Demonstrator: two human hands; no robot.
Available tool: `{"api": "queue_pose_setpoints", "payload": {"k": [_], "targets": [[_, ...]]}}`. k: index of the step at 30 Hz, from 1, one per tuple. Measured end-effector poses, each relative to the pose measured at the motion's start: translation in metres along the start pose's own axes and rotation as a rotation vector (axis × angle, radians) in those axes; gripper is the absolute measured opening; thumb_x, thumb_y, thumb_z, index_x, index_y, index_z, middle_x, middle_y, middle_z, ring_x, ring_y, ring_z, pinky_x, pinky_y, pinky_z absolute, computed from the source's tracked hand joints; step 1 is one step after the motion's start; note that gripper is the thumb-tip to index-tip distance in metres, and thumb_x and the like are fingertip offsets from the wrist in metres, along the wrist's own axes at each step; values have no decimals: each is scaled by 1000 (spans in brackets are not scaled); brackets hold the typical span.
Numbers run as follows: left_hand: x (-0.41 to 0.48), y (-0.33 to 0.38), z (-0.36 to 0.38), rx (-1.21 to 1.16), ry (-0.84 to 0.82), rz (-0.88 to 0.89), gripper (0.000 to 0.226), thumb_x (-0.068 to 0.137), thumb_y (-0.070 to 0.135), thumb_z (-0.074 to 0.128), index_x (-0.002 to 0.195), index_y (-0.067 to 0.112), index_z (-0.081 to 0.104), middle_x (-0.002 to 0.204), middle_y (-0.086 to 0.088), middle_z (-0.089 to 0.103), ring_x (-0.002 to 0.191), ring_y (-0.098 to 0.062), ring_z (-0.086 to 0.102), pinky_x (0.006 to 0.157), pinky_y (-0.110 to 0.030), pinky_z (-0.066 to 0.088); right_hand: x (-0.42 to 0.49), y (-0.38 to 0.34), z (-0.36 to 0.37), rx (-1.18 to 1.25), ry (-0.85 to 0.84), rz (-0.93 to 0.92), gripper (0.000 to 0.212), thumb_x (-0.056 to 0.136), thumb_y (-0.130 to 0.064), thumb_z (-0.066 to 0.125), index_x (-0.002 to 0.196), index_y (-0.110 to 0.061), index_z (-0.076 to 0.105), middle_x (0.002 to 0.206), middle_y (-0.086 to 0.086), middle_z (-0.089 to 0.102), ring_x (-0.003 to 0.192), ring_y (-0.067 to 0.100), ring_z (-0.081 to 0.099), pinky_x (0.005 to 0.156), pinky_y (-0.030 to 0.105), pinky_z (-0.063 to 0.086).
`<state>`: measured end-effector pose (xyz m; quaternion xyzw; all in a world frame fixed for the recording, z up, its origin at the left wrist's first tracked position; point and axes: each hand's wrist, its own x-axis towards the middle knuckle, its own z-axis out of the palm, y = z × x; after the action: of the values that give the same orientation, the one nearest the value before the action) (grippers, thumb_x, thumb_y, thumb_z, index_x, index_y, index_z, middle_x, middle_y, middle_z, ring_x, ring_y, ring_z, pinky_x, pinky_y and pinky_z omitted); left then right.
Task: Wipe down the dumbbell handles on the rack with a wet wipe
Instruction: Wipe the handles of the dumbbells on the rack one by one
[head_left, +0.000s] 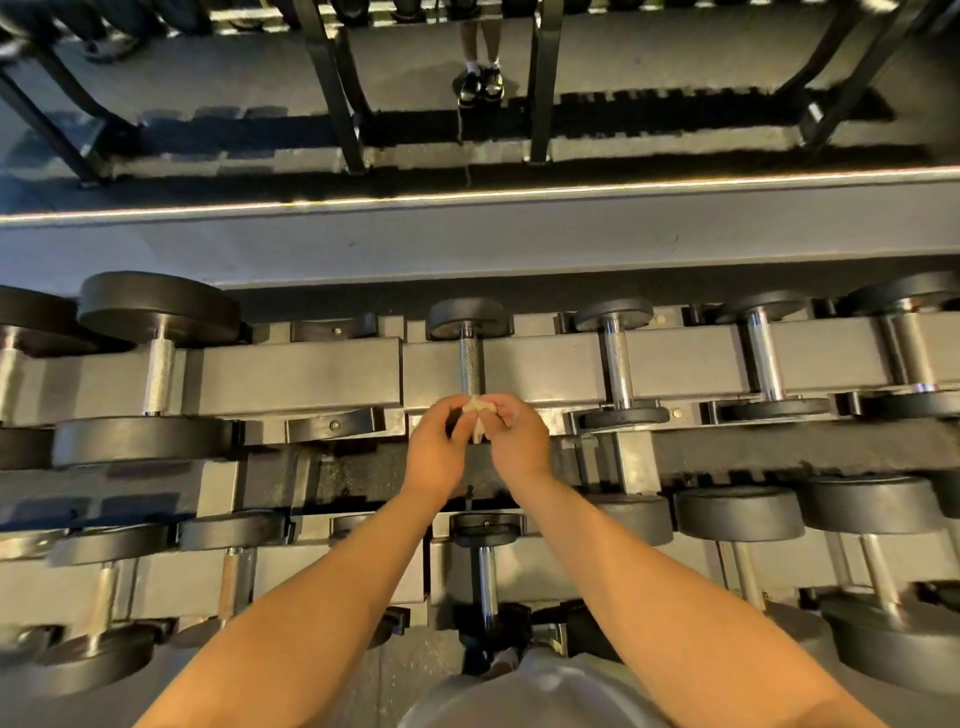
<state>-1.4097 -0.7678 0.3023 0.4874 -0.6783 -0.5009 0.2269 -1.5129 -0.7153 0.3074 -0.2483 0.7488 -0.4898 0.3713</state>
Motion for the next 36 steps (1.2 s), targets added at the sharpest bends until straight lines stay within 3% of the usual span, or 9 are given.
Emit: {"api": "queue_pose_setpoints", "payload": {"k": [2, 5, 10, 15, 18, 21, 26, 30, 36], "targets": [[-14, -1, -2, -55, 29, -2, 12, 102, 20, 59, 109, 21, 69, 105, 10, 69, 95, 4, 62, 83, -11, 46, -10, 5, -6, 12, -23, 15, 14, 98, -13, 60, 107, -21, 69, 105, -1, 70, 95, 12, 65, 79, 20, 49], [-37, -9, -3, -90, 27, -56, 10, 100, 24, 62, 106, 21, 70, 100, 8, 71, 95, -5, 65, 84, -20, 50, -28, 14, -12, 30, -38, 25, 12, 98, -11, 62, 108, -14, 67, 101, -1, 67, 89, 6, 62, 74, 12, 47], [-81, -28, -6, 14, 44, -70, 7, 101, 25, 60, 101, 21, 66, 94, 8, 69, 88, -2, 65, 77, -11, 47, -62, 42, -20, -23, -37, 87, 11, 98, -21, 62, 106, -16, 66, 97, -1, 67, 89, 14, 65, 74, 25, 53], [-124, -46, 14, -43, 85, -213, 17, 101, 34, 58, 95, 19, 63, 90, 0, 68, 87, -20, 68, 82, -37, 58, -95, 65, -26, -57, -87, 66, 9, 100, -19, 58, 104, -26, 61, 102, -4, 62, 98, 17, 62, 87, 37, 55], [-151, -49, 26, -77, 110, -185, 4, 102, 21, 57, 103, 18, 59, 90, -4, 68, 77, -15, 64, 73, -31, 54, -111, 77, -35, -52, -93, 86, 9, 98, -16, 60, 105, -23, 61, 103, 2, 65, 96, 21, 64, 87, 42, 56], [-174, -49, 33, -142, 120, -194, 15, 100, 14, 56, 114, 19, 57, 93, -4, 67, 77, -12, 61, 70, -25, 50, -125, 88, -44, -26, -71, 126, 13, 96, -18, 63, 105, -26, 57, 100, 3, 64, 93, 23, 65, 86, 45, 57], [-203, -57, 39, -127, 117, -207, 21, 102, 7, 52, 109, 24, 61, 97, 0, 68, 81, -11, 63, 71, -23, 50, -148, 101, -48, 53, -94, 213, 26, 93, -25, 70, 109, -31, 50, 104, 5, 67, 93, 22, 68, 84, 41, 58], [-215, -62, 46, -143, 190, -276, 13, 104, 11, 50, 109, 15, 61, 89, -2, 63, 67, -3, 54, 63, -16, 44, -162, 108, -51, 64, -237, 304, 34, 94, -22, 68, 120, -27, 47, 108, 3, 65, 94, 15, 64, 71, 24, 50], [-216, -71, 57, -114, 110, -376, 18, 96, 28, 68, 111, 27, 56, 101, -2, 66, 77, -13, 63, 70, -28, 51, -163, 119, -44, -30, -133, 341, 30, 91, -16, 71, 111, -23, 50, 107, 4, 62, 94, 23, 62, 73, 31, 53]]}}
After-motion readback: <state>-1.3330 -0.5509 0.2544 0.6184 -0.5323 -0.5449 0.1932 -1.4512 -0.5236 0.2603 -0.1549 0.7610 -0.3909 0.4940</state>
